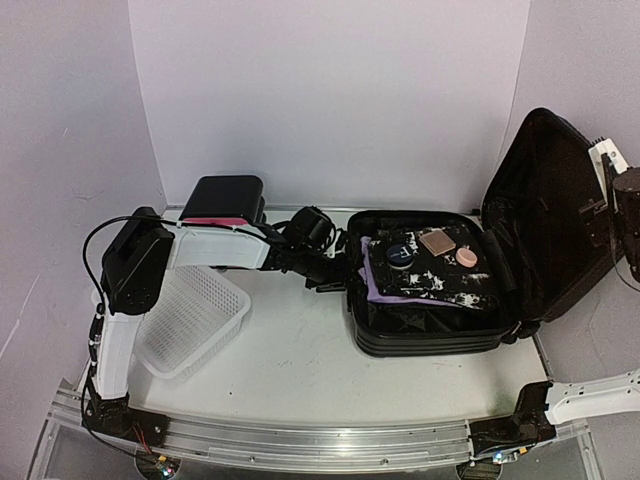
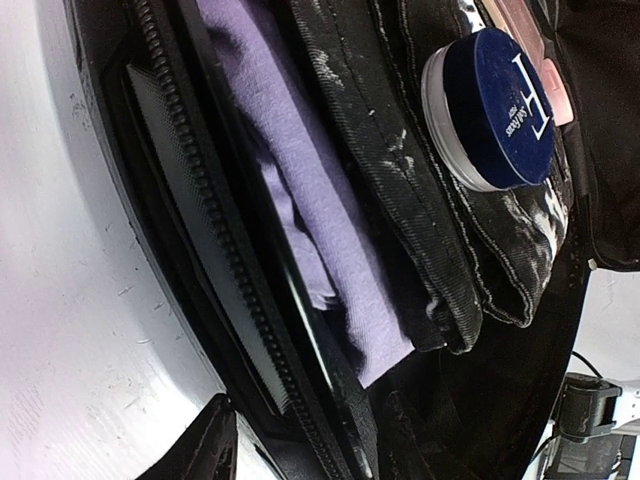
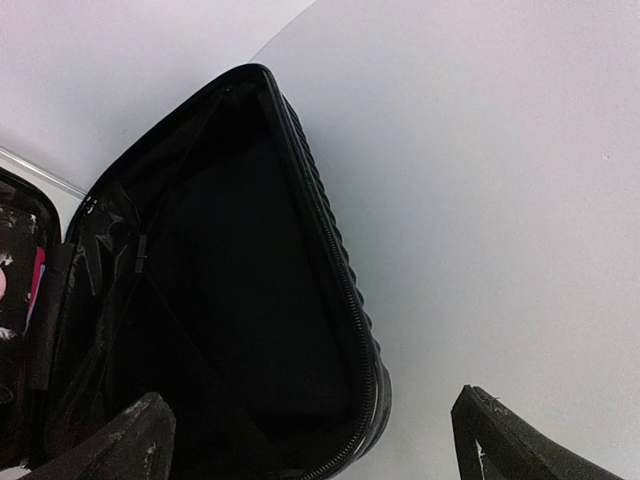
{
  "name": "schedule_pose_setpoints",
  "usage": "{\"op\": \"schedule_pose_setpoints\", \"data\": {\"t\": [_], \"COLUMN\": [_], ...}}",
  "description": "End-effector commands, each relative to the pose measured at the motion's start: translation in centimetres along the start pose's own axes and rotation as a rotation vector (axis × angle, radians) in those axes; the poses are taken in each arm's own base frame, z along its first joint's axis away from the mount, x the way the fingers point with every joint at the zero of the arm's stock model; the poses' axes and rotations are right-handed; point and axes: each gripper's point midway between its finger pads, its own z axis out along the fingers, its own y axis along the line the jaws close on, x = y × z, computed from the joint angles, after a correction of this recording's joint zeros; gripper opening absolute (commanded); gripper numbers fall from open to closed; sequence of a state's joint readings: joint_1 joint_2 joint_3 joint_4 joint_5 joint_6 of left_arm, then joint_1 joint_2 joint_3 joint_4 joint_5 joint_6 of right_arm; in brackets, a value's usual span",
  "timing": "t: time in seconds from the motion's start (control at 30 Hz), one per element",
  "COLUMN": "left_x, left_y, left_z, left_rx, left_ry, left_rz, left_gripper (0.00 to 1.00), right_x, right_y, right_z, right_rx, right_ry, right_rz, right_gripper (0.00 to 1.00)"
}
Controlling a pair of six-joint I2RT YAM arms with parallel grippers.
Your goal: Open, take out, and arrange the luggage
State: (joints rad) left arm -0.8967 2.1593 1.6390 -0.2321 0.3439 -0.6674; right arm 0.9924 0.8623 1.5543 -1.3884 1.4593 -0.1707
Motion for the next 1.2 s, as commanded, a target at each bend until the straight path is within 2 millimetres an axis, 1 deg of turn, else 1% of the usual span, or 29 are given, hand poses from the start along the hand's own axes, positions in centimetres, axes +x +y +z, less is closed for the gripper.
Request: {"op": "schedule_pose_setpoints", "data": {"t": [0.0, 0.1, 0.2, 0.23, 0.3, 0.37, 0.4, 0.43, 0.53, 0.6, 0.67, 0.77, 0.83, 0.87, 0.9, 0.97, 1.03, 1.1, 1.17], "left_x": [6.0, 6.2, 6.2, 6.1, 5.9, 5.4, 5.2, 4.9, 3.9, 2.9, 1.9, 1.0, 0.6, 1.1, 0.7, 0.7, 0.6, -0.1, -1.3], "left_y": [-0.9, -1.0, -1.3, -1.3, -1.2, -1.5, -1.7, -1.9, -2.7, -3.6, -4.3, -4.3, -2.9, -1.5, -0.7, 1.9, 4.6, 7.2, 9.4], "left_z": [1.7, 1.8, 1.6, 1.5, 1.0, 0.0, -0.5, -1.0, -3.1, -5.1, -7.5, -11.2, -13.6, -14.5, -16.1, -18.3, -20.8, -23.3, -25.9], "left_rx": [0.053, 0.062, 0.07, 0.066, 0.056, 0.052, 0.052, 0.05, 0.05, 0.055, 0.058, 0.042, 0.005, -0.026, -0.051, -0.125, -0.223, -0.31, -0.366], "left_ry": [0.186, 0.193, 0.194, 0.188, 0.171, 0.147, 0.137, 0.128, 0.1, 0.069, 0.034, -0.009, -0.033, -0.024, -0.051, -0.075, -0.112, -0.154, -0.198], "left_rz": [0.006, 0.004, 0.007, 0.01, 0.036, 0.073, 0.095, 0.113, 0.171, 0.218, 0.257, 0.294, 0.288, 0.269, 0.252, 0.211, 0.185, 0.157, 0.125], "left_gripper": [0.46, 0.44, 0.44, 0.45, 0.49, 0.57, 0.63, 0.68, 0.83, 0.89, 0.94, 0.98, 0.99, 0.99, 0.99, 0.99, 0.99, 0.99, 0.99], "right_x": [0.2, -0.5, -1.7, -2.2, -2.9, -3.7, -3.9, -4.3, -4.7, -4.6, -4.2, -3.2, -1.8, -1.5, -1.1, -0.5, -0.1, 0.1, 0.1], "right_y": [-0.5, 0.8, 3.7, 5.4, 8.3, 11.5, 12.7, 14.5, 18.6, 21.1, 23.4, 28.0, 30.8, 31.8, 32.6, 33.9, 34.6, 34.9, 35.0], "right_z": [0.0, 0.1, 0.1, 0.0, -0.2, -0.5, -0.7, -0.7, -1.0, -1.2, -1.4, -2.2, -2.4, -2.4, -2.5, -2.8, -3.0, -3.2, -3.4], "right_rx": [0.016, -0.019, -0.119, -0.184, -0.289, -0.376, -0.414, -0.444, -0.517, -0.554, -0.593, -0.707, -0.76, -0.778, -0.796, -0.838, -0.864, -0.88, -0.897], "right_ry": [0.003, -0.001, -0.008, -0.01, -0.003, 0.02, 0.033, 0.054, 0.115, 0.155, 0.189, 0.241, 0.289, 0.309, 0.328, 0.354, 0.368, 0.373, 0.374], "right_rz": [0.018, 0.009, -0.006, -0.005, -0.004, -0.014, 0.001, -0.014, -0.033, -0.037, -0.024, 0.012, 0.024, 0.048, 0.057, 0.072, 0.081, 0.09, 0.096], "right_gripper": [0.98, 0.98, 0.98, 0.98, 0.98, 0.98, 0.98, 0.98, 0.98, 0.98, 0.98, 0.98, 0.98, 0.98, 0.98, 0.98, 0.98, 0.98, 0.98]}}
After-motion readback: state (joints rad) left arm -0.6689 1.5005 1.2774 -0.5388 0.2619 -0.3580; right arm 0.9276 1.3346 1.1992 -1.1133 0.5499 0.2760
